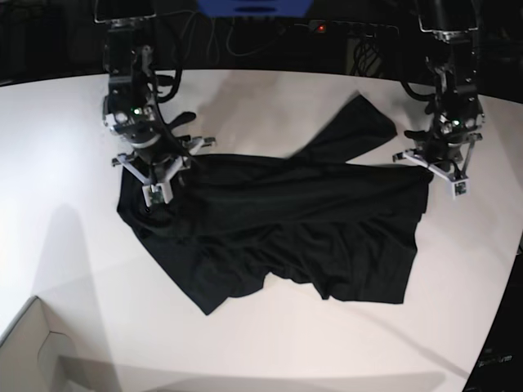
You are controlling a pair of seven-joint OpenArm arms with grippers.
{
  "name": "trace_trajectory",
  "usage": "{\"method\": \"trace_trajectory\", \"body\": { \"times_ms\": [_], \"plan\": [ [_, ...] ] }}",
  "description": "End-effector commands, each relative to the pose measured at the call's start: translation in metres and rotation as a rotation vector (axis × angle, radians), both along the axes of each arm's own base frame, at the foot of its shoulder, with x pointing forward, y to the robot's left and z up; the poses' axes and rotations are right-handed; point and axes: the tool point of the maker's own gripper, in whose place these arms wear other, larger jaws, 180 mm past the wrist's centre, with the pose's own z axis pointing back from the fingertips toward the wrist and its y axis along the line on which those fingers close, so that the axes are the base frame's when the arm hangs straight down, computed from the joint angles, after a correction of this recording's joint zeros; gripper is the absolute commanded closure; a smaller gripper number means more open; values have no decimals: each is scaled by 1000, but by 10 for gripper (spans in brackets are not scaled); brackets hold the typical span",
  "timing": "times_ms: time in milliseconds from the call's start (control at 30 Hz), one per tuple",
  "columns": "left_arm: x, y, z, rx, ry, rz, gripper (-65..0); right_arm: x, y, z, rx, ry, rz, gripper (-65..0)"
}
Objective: Layout the t-shirt on the table in an organized manner, then fold the t-shirt properly
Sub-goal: 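Grasp the shirt hem corners with both grippers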
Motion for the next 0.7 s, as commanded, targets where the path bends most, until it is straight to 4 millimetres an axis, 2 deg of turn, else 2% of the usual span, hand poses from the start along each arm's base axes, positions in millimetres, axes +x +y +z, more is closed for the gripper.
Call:
{"method": "trace_trajectory", "body": {
  "times_ms": [0, 67, 167, 300, 500, 600, 667],
  "plan": [
    [-48, -35, -41, -120, 245, -24, -109, 7, 6, 15, 24, -55, 0, -182],
    [-45, -38, -41, -129, 237, -22, -151, -3, 8, 14, 27, -46, -1, -182],
    [-41, -43, -40, -140, 225, -28, -149, -16, 8, 11, 27, -31, -2, -182],
    [-18, -48, -28, -154, 173, -25, -149, -23, 6, 13, 25, -31, -5, -182],
    [14, -46, -9, -148, 102, -26, -149, -26, 4, 35, 17, -86, -6, -183],
    [21, -47, -3, -148, 82, -31, -149, -27, 4, 51, 14, -126, -3, -183],
    [26, -47, 10, -135, 44, -45, -149, -31, 6, 56, 15, -132, 1, -183]
  ]
}}
